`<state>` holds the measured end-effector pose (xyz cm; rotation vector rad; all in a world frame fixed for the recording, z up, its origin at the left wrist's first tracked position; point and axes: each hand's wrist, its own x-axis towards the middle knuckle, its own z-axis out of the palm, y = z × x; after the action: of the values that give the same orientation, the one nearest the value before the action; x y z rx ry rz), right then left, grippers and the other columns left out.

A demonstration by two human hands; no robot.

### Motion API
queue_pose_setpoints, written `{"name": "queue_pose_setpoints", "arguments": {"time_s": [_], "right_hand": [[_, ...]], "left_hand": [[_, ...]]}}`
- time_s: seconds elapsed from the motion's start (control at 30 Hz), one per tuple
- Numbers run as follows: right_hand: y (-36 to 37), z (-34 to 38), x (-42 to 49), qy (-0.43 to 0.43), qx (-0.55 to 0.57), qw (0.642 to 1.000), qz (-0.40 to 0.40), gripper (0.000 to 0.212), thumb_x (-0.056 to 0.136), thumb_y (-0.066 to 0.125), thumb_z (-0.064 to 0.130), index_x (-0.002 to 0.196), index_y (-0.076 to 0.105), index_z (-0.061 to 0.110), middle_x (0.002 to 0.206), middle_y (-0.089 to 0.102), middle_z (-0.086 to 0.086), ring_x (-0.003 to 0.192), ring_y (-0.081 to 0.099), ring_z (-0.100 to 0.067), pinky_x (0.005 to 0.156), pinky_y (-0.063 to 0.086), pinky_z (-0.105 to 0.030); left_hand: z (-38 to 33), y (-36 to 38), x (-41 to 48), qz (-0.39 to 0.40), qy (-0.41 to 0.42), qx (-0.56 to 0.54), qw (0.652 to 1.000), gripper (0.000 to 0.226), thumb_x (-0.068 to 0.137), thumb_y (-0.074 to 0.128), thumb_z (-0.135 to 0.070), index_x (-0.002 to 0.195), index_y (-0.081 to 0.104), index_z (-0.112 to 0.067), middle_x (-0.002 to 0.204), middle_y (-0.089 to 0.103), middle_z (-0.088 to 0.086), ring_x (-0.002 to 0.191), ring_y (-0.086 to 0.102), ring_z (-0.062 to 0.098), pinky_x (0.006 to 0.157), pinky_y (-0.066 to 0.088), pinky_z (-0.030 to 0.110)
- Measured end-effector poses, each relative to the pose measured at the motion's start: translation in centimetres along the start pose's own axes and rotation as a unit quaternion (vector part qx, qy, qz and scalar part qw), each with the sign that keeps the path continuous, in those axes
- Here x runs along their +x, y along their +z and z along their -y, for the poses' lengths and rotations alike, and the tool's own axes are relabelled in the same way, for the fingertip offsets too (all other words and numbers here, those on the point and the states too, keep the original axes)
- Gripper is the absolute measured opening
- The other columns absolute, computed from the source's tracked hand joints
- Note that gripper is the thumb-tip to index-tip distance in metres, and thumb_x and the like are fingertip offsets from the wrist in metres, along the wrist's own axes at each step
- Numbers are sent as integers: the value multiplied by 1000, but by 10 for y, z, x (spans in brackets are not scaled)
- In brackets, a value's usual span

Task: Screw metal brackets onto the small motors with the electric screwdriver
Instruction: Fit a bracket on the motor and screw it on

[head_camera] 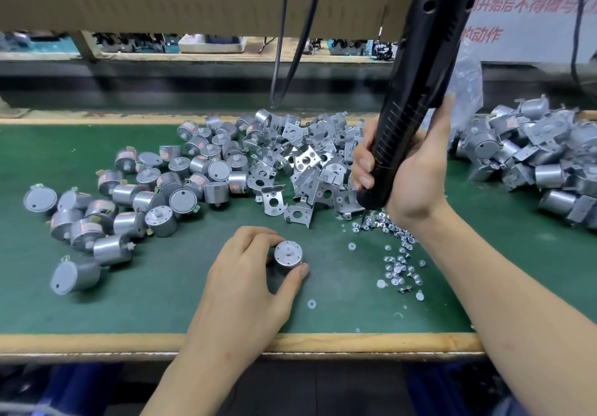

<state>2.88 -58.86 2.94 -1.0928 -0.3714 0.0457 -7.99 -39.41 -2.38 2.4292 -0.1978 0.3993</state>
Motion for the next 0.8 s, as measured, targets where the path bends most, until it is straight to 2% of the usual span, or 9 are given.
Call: {"name": "queue_pose_setpoints", "arguments": {"time_s": [0.2, 0.37, 0.6, 0.67, 0.73, 0.8], "right_hand": [[1, 0, -2, -8, -2, 1000, 7, 79, 89, 8, 74, 69, 59, 16, 53, 47, -3, 42, 40, -20, 49, 39, -25], [1, -2, -2, -5, -3, 1000, 4, 79, 90, 7, 74, 70, 58, 17, 53, 47, -2, 42, 40, -19, 49, 38, -25], [4, -1, -3, -7, -10, 1000, -1, 79, 90, 7, 73, 71, 57, 16, 53, 47, -3, 43, 40, -19, 49, 38, -26], [4, 1, -4, -19, -15, 1000, -2, 79, 91, 5, 71, 73, 57, 14, 54, 48, -3, 44, 41, -20, 50, 37, -27], [3, 4, -5, -37, -19, 999, -6, 81, 93, 3, 69, 75, 59, 13, 55, 49, -3, 45, 42, -20, 51, 37, -27], [2, 8, -6, -57, -27, 998, -14, 84, 94, 0, 67, 79, 62, 12, 57, 51, -3, 46, 44, -21, 53, 37, -28]], "left_hand": [[0, 0, 1, 0, -2, 2, 1000, 26, 80, 77, -36, 99, 66, -23, 104, 56, -15, 89, 59, 6, 83, 46, 23], [1, 1, 1, 2, -4, 4, 1000, 26, 81, 76, -37, 99, 67, -22, 105, 56, -15, 90, 59, 7, 84, 49, 27], [3, 0, 2, 36, -2, 24, 999, 31, 84, 68, -48, 106, 64, -27, 126, 49, -16, 103, 58, 10, 91, 46, 29], [4, 0, 3, 53, 2, 31, 998, 40, 83, 64, -53, 114, 59, -28, 131, 46, -17, 106, 55, 10, 92, 41, 25], [6, -2, 5, 71, 1, 30, 997, 58, 79, 59, -63, 126, 49, -29, 133, 44, -20, 108, 53, 8, 90, 36, 21], [7, -3, 8, 86, 0, 29, 996, 74, 75, 54, -72, 135, 39, -32, 141, 37, -23, 113, 52, 6, 90, 38, 22]]}}
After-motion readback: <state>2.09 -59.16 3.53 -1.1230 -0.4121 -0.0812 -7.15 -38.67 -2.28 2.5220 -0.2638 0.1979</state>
